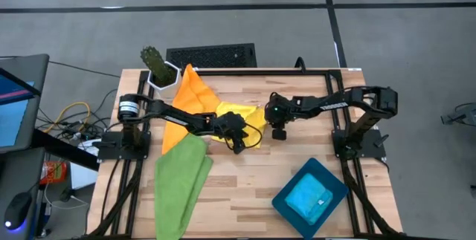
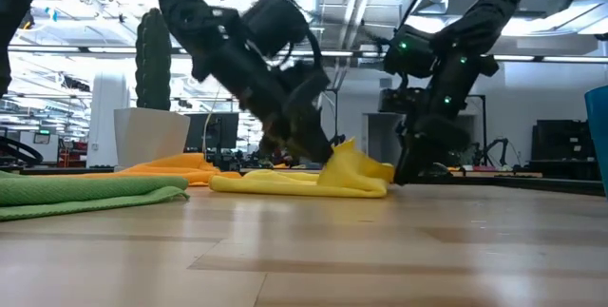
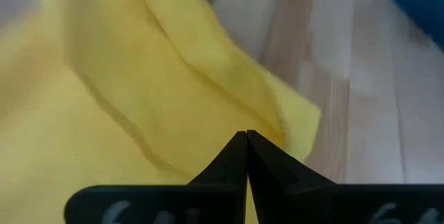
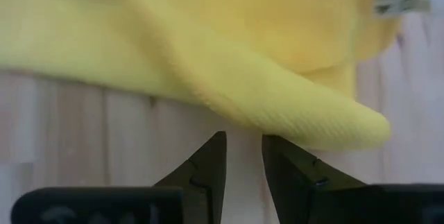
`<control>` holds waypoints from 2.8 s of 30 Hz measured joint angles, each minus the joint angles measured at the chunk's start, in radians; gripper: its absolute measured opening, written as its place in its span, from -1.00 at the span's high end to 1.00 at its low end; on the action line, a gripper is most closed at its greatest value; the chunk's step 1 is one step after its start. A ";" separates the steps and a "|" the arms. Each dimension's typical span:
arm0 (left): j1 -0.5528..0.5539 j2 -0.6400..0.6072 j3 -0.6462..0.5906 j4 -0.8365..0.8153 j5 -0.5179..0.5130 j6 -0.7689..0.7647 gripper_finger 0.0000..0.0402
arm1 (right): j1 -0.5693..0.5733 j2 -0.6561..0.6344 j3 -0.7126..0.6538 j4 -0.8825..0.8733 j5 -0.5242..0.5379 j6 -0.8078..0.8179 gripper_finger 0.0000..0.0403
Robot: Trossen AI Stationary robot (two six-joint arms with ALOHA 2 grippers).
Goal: Fold microfiber towels
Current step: Fold the yellow microfiber towel
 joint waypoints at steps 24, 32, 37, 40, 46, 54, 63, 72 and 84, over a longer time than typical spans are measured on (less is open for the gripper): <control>-0.002 0.028 0.006 -0.022 0.068 -0.091 1.00 | -0.051 -0.002 0.073 0.264 0.009 -0.078 0.41; -0.003 0.027 0.006 -0.061 0.090 -0.078 1.00 | -0.136 -0.203 0.029 0.001 -0.076 -0.069 0.41; -0.003 0.027 0.006 -0.060 0.090 -0.069 1.00 | -0.152 -0.198 -0.039 0.094 -0.098 -0.159 0.41; -0.003 0.027 0.006 -0.071 0.091 -0.075 1.00 | -0.146 -0.135 -0.032 0.153 -0.100 -0.161 0.41; -0.006 0.027 0.006 -0.101 0.106 -0.080 1.00 | -0.105 0.014 0.033 0.226 -0.101 -0.175 0.41; -0.008 0.026 0.007 -0.110 0.114 -0.052 1.00 | -0.102 0.130 0.129 0.223 -0.077 -0.187 0.41; -0.008 0.007 0.007 -0.151 0.110 -0.053 1.00 | -0.134 0.190 0.149 0.217 -0.076 -0.183 0.41; -0.005 -0.128 0.006 -0.310 0.074 -0.031 1.00 | -0.139 0.242 0.151 0.251 -0.079 -0.143 0.41; -0.074 -0.185 0.008 -0.219 -0.119 0.150 1.00 | -0.135 0.241 0.150 0.268 -0.077 -0.119 0.41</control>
